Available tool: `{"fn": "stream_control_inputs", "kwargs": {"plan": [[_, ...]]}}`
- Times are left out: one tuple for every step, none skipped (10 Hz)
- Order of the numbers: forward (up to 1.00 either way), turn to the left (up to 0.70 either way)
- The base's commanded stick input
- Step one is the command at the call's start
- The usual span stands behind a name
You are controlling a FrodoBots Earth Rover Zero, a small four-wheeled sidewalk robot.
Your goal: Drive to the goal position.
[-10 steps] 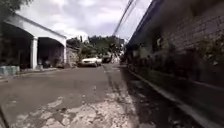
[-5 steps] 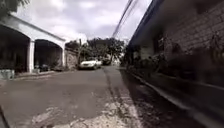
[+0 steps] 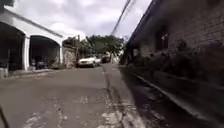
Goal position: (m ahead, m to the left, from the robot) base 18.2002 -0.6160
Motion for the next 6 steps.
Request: {"fn": "stream_control_inputs", "kwargs": {"plan": [[0.7,0.0],[0.7,0.0],[0.7,0.0],[0.7,0.0],[0.7,0.0],[0.7,0.0]]}}
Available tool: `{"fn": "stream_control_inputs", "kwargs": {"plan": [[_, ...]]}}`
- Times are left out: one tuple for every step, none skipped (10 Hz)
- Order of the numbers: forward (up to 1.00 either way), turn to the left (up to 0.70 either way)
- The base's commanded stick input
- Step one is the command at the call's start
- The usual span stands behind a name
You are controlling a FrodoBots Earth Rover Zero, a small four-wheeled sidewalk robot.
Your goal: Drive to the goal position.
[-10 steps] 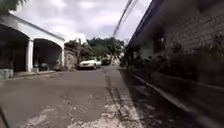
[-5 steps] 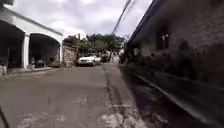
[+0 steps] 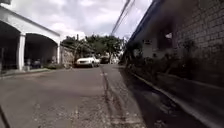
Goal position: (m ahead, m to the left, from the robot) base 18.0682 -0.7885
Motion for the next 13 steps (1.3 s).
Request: {"fn": "stream_control_inputs", "kwargs": {"plan": [[0.7,0.0],[0.7,0.02],[0.7,0.02],[0.7,0.02],[0.7,0.0],[0.7,0.01],[0.7,0.02],[0.7,0.01],[0.7,0.0],[0.7,0.02],[0.7,0.02],[0.7,0.03],[0.7,0.02]]}}
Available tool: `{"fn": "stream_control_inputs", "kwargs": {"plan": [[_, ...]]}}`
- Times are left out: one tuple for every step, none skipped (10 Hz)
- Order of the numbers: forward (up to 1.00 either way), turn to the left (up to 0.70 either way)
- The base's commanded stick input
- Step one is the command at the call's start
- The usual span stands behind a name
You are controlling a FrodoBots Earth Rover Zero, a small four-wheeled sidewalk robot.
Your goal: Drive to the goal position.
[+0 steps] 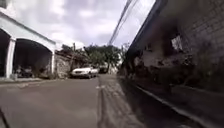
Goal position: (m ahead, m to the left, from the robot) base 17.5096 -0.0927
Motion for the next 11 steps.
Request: {"fn": "stream_control_inputs", "kwargs": {"plan": [[0.7,0.02],[0.7,0.02],[0.7,0.02],[0.7,0.03],[0.7,0.02],[0.7,0.02],[0.7,0.02],[0.7,0.02],[0.7,0.04],[0.7,0.05],[0.7,0.03]]}}
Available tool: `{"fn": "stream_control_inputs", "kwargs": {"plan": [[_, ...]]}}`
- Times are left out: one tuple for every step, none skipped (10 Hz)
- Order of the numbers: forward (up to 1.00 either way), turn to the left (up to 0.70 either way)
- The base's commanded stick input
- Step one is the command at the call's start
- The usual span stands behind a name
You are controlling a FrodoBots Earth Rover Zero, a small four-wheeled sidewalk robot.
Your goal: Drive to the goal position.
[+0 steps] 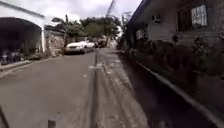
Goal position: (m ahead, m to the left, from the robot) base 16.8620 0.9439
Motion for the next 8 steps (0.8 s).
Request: {"fn": "stream_control_inputs", "kwargs": {"plan": [[0.7,0.0],[0.7,0.0],[0.7,0.0],[0.7,0.0],[0.7,0.0],[0.7,0.0],[0.7,0.0],[0.7,0.0]]}}
